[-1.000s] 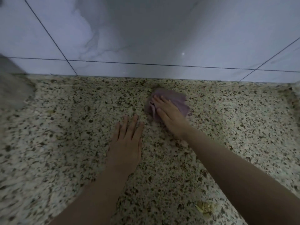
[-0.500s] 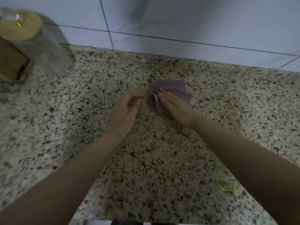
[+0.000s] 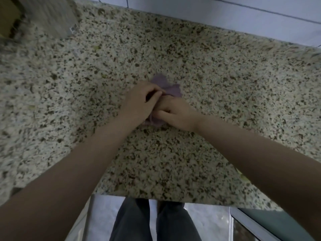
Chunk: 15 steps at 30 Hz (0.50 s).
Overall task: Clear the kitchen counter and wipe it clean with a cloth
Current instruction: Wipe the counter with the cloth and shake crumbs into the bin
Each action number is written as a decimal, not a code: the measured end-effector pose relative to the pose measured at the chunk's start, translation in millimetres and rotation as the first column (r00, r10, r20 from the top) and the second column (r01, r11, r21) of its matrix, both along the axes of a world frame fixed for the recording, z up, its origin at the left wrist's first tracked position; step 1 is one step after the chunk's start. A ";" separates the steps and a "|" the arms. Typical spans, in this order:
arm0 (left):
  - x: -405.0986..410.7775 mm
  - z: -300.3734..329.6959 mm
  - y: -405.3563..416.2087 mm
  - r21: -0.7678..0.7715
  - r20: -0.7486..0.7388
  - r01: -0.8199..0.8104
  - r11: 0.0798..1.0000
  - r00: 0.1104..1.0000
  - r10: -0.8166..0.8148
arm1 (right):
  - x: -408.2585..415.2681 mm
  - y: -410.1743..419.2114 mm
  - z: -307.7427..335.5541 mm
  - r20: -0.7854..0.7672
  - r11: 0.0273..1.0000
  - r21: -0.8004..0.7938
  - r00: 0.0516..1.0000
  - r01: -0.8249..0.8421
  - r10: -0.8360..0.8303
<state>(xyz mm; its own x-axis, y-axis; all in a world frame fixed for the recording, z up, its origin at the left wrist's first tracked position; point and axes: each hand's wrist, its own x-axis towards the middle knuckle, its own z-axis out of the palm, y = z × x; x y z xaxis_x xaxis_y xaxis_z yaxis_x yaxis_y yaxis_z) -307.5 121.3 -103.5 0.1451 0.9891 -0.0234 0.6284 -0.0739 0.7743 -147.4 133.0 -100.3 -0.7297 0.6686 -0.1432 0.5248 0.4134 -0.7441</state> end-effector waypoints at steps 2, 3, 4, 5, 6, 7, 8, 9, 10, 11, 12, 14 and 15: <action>-0.7 0.0 -15.7 -0.025 0.011 0.036 0.999 0.999 -0.036 | 4.0 -9.8 2.0 0.029 1.000 -0.030 1.000 -0.008 0.009; 0.0 0.3 -24.4 -0.030 0.026 0.039 0.999 0.999 -0.038 | 6.6 -14.9 2.4 0.027 0.999 -0.038 1.000 -0.010 0.011; 1.6 0.7 -34.3 -0.035 0.030 0.034 0.999 0.999 -0.033 | 8.8 -20.3 3.5 0.021 0.999 -0.048 1.000 -0.008 0.010; 5.4 1.5 -46.5 -0.034 0.029 0.028 0.999 0.999 -0.027 | 12.1 -28.0 5.4 0.020 0.998 -0.056 1.000 -0.004 0.005; 10.2 1.6 -56.9 -0.030 0.032 0.017 0.999 0.999 -0.016 | 14.6 -34.3 7.5 0.023 0.998 -0.067 1.000 -0.003 0.004; 16.0 1.5 -67.0 -0.021 0.035 0.006 1.000 0.999 -0.005 | 17.2 -40.8 8.8 0.028 0.996 -0.085 1.000 -0.006 0.008; 23.6 2.1 -79.1 -0.010 0.035 -0.007 1.000 0.999 0.007 | 21.7 -48.9 10.2 0.032 0.994 -0.106 0.999 -0.008 0.012; 30.6 1.9 -88.6 -0.004 0.030 -0.024 1.000 0.999 0.024 | 25.8 -54.9 10.6 0.043 0.993 -0.121 0.999 -0.007 0.012; 36.8 1.6 -97.0 -0.008 0.028 -0.046 0.999 0.999 0.046 | 29.7 -60.6 10.1 0.056 0.992 -0.127 0.998 0.002 0.005; 44.7 1.8 -107.0 -0.009 0.031 -0.071 0.997 0.997 0.071 | 35.3 -67.0 10.0 0.075 0.992 -0.123 0.997 0.006 0.004; 51.1 0.8 -114.5 -0.021 0.040 -0.097 0.995 0.994 0.098 | 39.7 -71.4 8.9 0.091 0.992 -0.125 0.996 0.002 0.009; 65.6 0.1 -130.8 -0.024 0.060 -0.142 0.990 0.988 0.143 | 50.4 -82.0 7.4 0.099 0.992 -0.128 0.995 -0.015 0.028; 75.0 0.1 -141.0 -0.012 0.069 -0.155 0.988 0.985 0.156 | 57.9 -89.7 6.6 0.094 0.991 -0.131 0.995 -0.019 0.032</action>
<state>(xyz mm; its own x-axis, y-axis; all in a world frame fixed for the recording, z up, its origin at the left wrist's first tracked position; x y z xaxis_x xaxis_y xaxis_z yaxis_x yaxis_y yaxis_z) -232.5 -19.7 -103.5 -0.0090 0.9996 -0.0257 0.5766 0.0261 0.8166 -89.5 43.3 -93.6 -0.7250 0.6211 -0.2977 0.5869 0.3311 -0.7388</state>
